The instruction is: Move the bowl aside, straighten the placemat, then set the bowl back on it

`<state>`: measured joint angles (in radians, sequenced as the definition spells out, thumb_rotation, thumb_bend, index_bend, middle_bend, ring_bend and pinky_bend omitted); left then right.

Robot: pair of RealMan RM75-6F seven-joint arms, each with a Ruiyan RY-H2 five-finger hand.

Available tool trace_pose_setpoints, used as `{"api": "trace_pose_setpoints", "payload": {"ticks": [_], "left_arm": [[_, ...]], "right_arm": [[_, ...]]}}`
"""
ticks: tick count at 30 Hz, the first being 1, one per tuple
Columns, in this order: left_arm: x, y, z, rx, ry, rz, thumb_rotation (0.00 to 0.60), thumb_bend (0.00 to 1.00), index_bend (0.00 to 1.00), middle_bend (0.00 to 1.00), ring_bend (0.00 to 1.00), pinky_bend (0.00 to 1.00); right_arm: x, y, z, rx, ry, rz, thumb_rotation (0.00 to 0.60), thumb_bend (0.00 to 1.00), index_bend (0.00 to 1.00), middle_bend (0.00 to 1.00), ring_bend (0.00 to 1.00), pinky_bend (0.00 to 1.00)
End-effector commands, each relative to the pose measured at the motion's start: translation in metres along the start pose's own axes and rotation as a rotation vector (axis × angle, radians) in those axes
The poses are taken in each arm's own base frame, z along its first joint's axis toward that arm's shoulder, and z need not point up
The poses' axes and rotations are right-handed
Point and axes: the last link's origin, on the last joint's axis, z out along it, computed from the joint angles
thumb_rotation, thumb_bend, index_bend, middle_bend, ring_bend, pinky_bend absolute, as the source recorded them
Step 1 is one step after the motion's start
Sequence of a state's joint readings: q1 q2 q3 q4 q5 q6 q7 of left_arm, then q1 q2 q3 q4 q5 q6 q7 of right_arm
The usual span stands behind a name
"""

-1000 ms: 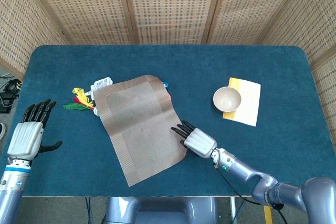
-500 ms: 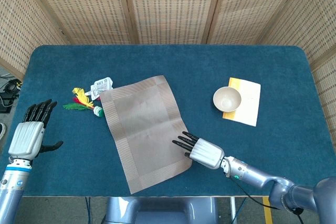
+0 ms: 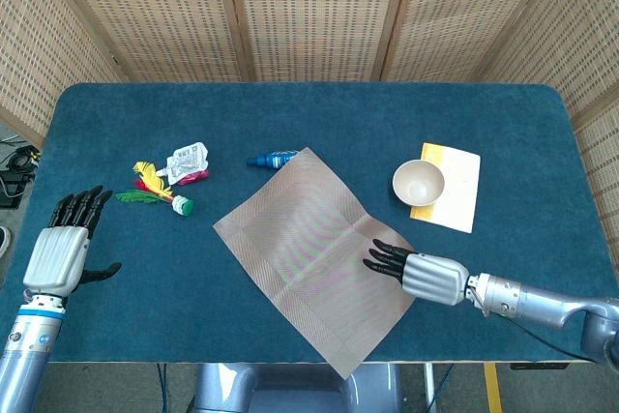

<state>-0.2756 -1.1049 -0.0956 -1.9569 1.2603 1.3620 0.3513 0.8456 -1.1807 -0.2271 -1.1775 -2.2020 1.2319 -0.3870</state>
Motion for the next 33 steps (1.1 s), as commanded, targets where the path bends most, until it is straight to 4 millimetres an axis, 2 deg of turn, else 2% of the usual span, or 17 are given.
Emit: {"api": "trace_pose_setpoints", "payload": {"ticks": [1, 8, 12, 14, 15, 16, 19, 20, 23, 26, 27, 29, 33], "left_arm": [[0.0, -0.001, 0.001, 0.003, 0.0, 0.0, 0.6, 0.0, 0.0, 0.0, 0.0, 0.0], [0.001, -0.003, 0.003, 0.012, -0.003, -0.005, 0.6, 0.0, 0.0, 0.0, 0.0, 0.0], [0.001, -0.005, 0.004, 0.015, -0.006, -0.007, 0.6, 0.0, 0.0, 0.0, 0.0, 0.0], [0.0, -0.005, 0.005, 0.017, -0.009, -0.007, 0.6, 0.0, 0.0, 0.0, 0.0, 0.0], [0.0, -0.005, 0.005, 0.017, -0.011, -0.007, 0.6, 0.0, 0.0, 0.0, 0.0, 0.0], [0.0, -0.005, 0.005, 0.015, -0.013, -0.007, 0.6, 0.0, 0.0, 0.0, 0.0, 0.0], [0.0, -0.005, 0.005, 0.015, -0.015, -0.007, 0.6, 0.0, 0.0, 0.0, 0.0, 0.0], [0.0, -0.005, 0.005, 0.015, -0.016, -0.007, 0.6, 0.0, 0.0, 0.0, 0.0, 0.0], [-0.001, -0.005, 0.005, 0.017, -0.019, -0.006, 0.6, 0.0, 0.0, 0.0, 0.0, 0.0], [-0.002, -0.004, 0.005, 0.016, -0.021, -0.005, 0.6, 0.0, 0.0, 0.0, 0.0, 0.0], [-0.002, -0.004, 0.005, 0.015, -0.022, -0.001, 0.6, 0.0, 0.0, 0.0, 0.0, 0.0], [-0.003, -0.003, 0.005, 0.012, -0.024, 0.004, 0.6, 0.0, 0.0, 0.0, 0.0, 0.0], [-0.009, 0.002, 0.008, -0.022, -0.031, 0.023, 0.6, 0.0, 0.0, 0.0, 0.0, 0.0]], "right_arm": [[-0.001, 0.022, 0.007, -0.002, -0.008, -0.076, 0.6, 0.59, 0.75, 0.06, 0.0, 0.0], [-0.009, 0.054, 0.019, -0.028, -0.046, -0.152, 0.6, 0.58, 0.75, 0.06, 0.0, 0.0], [-0.016, 0.067, 0.019, -0.055, -0.069, -0.179, 0.6, 0.58, 0.75, 0.06, 0.0, 0.0], [-0.023, 0.074, 0.014, -0.074, -0.091, -0.2, 0.6, 0.54, 0.74, 0.06, 0.0, 0.0], [-0.028, 0.078, 0.011, -0.088, -0.108, -0.205, 0.6, 0.49, 0.7, 0.05, 0.0, 0.0], [-0.035, 0.083, 0.001, -0.116, -0.143, -0.203, 0.6, 0.4, 0.59, 0.03, 0.0, 0.0], [-0.038, 0.086, -0.014, -0.179, -0.138, -0.185, 0.6, 0.13, 0.12, 0.0, 0.0, 0.0], [-0.037, 0.088, -0.022, -0.236, -0.117, -0.185, 0.6, 0.07, 0.03, 0.0, 0.0, 0.0], [-0.037, 0.087, -0.041, -0.334, -0.101, -0.155, 0.6, 0.0, 0.0, 0.0, 0.0, 0.0], [-0.038, 0.083, -0.06, -0.417, -0.102, -0.107, 0.6, 0.0, 0.0, 0.0, 0.0, 0.0], [-0.038, 0.078, -0.071, -0.49, -0.101, -0.048, 0.6, 0.0, 0.0, 0.0, 0.0, 0.0], [-0.037, 0.072, -0.08, -0.56, -0.094, 0.007, 0.6, 0.0, 0.0, 0.0, 0.0, 0.0], [-0.034, 0.044, -0.099, -0.805, -0.06, 0.348, 0.6, 0.0, 0.0, 0.0, 0.0, 0.0]]}}
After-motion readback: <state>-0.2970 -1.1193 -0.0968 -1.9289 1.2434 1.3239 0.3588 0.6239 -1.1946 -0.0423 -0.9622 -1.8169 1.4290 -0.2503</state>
